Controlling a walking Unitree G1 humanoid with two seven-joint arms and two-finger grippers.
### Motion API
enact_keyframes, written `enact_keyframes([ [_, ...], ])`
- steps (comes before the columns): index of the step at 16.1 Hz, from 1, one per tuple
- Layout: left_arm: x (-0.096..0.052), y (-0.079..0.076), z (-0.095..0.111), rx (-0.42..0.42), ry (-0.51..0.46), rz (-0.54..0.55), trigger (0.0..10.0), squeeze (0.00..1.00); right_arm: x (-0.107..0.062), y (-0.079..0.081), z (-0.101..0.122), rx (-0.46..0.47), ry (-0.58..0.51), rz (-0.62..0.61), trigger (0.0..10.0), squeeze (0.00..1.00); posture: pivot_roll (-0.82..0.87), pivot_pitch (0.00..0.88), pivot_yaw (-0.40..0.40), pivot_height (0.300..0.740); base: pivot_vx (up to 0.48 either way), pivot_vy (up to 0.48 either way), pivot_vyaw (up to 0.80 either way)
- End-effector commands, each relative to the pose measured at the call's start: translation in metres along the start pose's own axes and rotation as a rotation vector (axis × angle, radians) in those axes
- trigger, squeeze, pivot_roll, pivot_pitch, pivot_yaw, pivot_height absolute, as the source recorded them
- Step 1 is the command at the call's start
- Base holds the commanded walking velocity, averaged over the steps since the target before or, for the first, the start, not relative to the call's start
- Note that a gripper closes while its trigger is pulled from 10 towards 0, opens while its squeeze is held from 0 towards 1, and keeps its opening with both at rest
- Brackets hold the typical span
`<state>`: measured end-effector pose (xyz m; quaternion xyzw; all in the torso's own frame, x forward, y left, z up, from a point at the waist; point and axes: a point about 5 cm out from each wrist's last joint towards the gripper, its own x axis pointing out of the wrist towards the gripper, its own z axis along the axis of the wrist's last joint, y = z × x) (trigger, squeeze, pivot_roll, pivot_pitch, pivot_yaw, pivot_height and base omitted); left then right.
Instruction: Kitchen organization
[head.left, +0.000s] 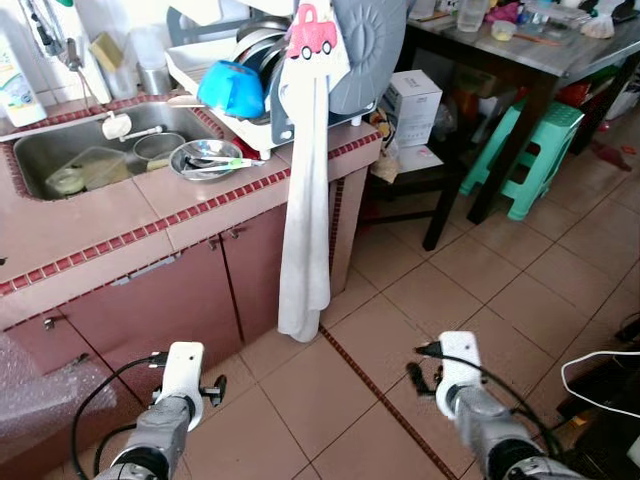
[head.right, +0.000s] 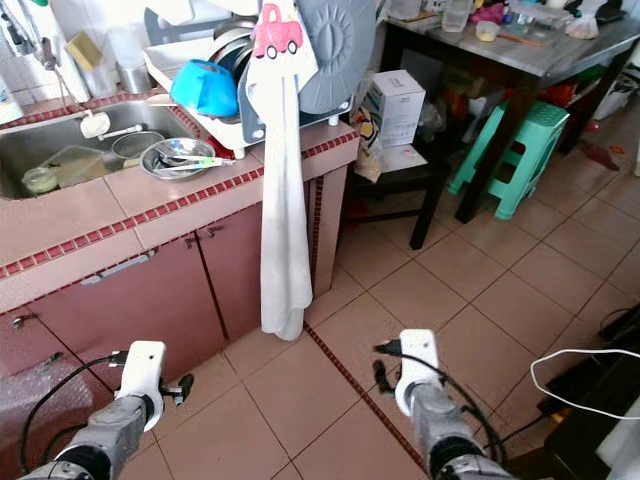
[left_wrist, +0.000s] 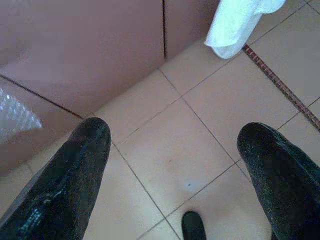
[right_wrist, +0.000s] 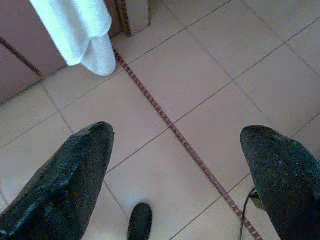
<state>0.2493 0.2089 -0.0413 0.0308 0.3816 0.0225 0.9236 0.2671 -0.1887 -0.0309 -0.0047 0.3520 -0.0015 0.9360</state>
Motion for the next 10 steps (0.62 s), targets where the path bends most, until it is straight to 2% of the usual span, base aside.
enact_keyframes([
  [1, -0.001, 0.002, -0.008, -0.001, 0.030, 0.005, 10.0, 0.00, -0.003, -0.002, -0.016, 0.007, 0.058, -0.016, 10.0, 0.00, 0.03, 0.009, -0.022, 0.740, 0.000, 0.000, 0.00],
  [6, -0.005, 0.002, -0.028, 0.018, 0.105, -0.001, 10.0, 0.00, -0.008, 0.001, -0.039, -0.004, 0.128, 0.002, 10.0, 0.00, 0.02, 0.005, -0.025, 0.740, 0.000, 0.000, 0.00],
  [10, -0.007, 0.000, -0.037, 0.007, 0.136, -0.011, 10.0, 0.00, -0.013, -0.007, -0.052, -0.034, 0.169, -0.014, 10.0, 0.00, 0.02, 0.003, -0.028, 0.740, 0.000, 0.000, 0.00],
])
